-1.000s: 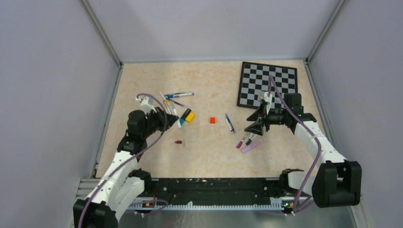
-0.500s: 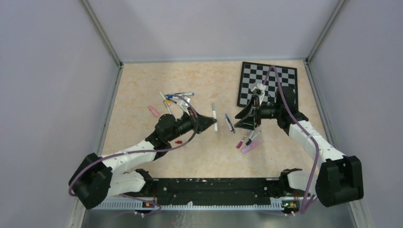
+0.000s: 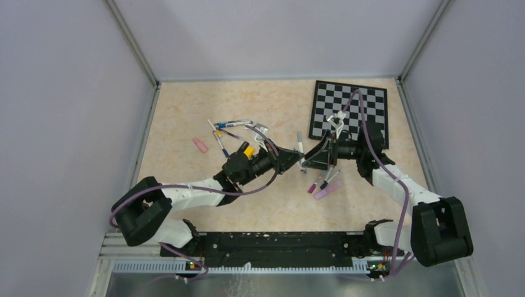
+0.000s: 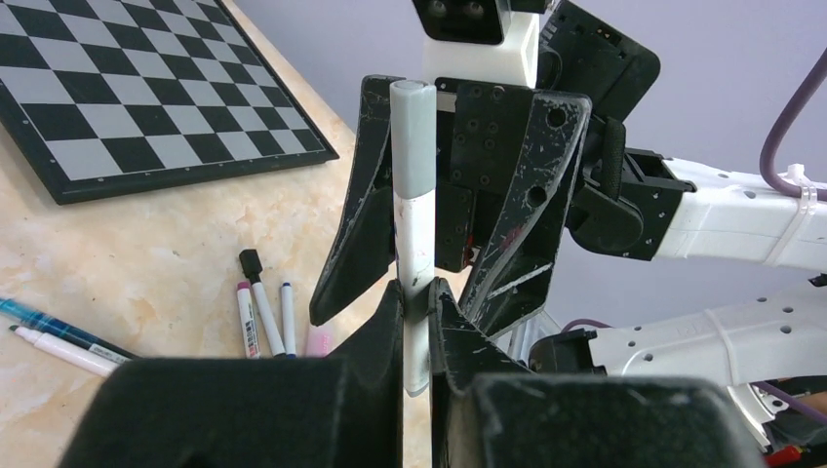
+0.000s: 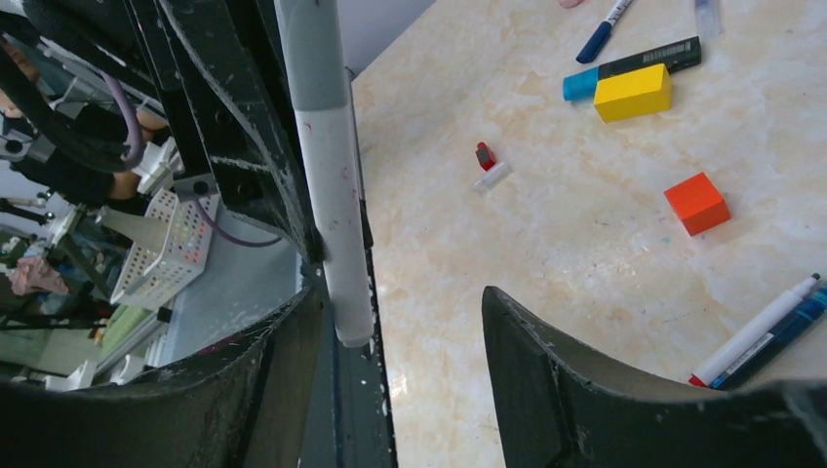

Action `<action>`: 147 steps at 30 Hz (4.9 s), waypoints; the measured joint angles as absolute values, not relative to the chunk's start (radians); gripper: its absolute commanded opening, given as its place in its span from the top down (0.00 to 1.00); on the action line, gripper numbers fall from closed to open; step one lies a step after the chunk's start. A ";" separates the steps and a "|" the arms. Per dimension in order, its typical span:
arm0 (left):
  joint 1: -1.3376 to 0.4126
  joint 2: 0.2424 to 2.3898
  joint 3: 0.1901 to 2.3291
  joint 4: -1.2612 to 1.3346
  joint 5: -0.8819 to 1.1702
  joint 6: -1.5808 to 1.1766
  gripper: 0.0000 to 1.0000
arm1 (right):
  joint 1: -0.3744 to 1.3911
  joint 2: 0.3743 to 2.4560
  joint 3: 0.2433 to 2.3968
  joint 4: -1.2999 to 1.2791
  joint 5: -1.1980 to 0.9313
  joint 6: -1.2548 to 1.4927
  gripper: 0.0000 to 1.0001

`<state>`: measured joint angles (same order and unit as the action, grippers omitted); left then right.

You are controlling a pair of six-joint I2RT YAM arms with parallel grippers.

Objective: Open the pen caps
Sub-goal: Pick up the pen from the center of the board, then open the pen cap from the pen, then place the pen at the center of the board.

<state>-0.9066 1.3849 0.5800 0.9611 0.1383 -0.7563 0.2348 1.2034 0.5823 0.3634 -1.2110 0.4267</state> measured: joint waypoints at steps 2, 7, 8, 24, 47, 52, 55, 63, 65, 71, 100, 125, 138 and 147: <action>-0.915 1.393 0.580 0.973 0.125 -0.755 0.99 | 0.237 1.203 0.582 0.387 -1.201 0.450 0.48; -0.928 1.400 0.580 0.991 0.094 -0.744 0.98 | 0.255 1.206 0.582 0.421 -1.184 0.497 0.64; -0.930 1.401 0.580 0.993 0.088 -0.741 0.98 | 0.262 1.206 0.582 0.430 -1.182 0.505 0.69; -0.944 1.373 0.568 0.987 0.034 -0.669 0.11 | 0.285 1.220 0.599 0.342 -1.208 0.382 1.00; -0.724 1.279 0.592 0.894 0.461 -0.778 0.30 | 0.297 1.245 0.631 0.041 -1.388 0.025 1.00; -0.747 1.332 0.642 0.897 0.484 -0.783 0.38 | 0.300 1.257 0.631 0.042 -1.391 0.030 1.00; -0.755 1.342 0.643 0.895 0.490 -0.783 0.42 | 0.300 1.260 0.631 0.044 -1.391 0.038 1.00; -0.768 1.353 0.657 0.875 0.493 -0.777 0.61 | 0.300 1.269 0.631 0.065 -1.399 0.055 1.00; -0.768 1.360 0.660 0.869 0.490 -0.773 0.69 | 0.301 1.271 0.631 0.067 -1.403 0.056 1.00; -0.769 1.395 0.675 0.860 0.493 -0.771 1.00 | 0.301 1.271 0.631 0.065 -1.409 0.057 1.00; -0.784 1.332 0.665 0.814 0.369 -0.764 1.00 | 0.313 1.263 0.677 0.289 -1.350 0.299 1.00; -0.497 1.045 0.650 0.608 0.224 -0.836 1.00 | 0.267 1.296 0.674 0.018 -0.788 0.068 1.00; -0.493 1.076 0.448 0.129 0.392 -0.810 1.00 | 0.261 1.613 0.863 -0.079 -0.580 0.047 0.98; -0.493 1.145 0.458 -0.043 0.373 -0.722 1.00 | 0.262 1.736 0.941 -0.132 -0.569 0.045 0.93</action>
<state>-0.4927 1.1450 0.4583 -0.0425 0.3733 -0.7223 0.2623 1.7359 0.9405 -0.1322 -0.5694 0.0448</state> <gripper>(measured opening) 0.052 0.067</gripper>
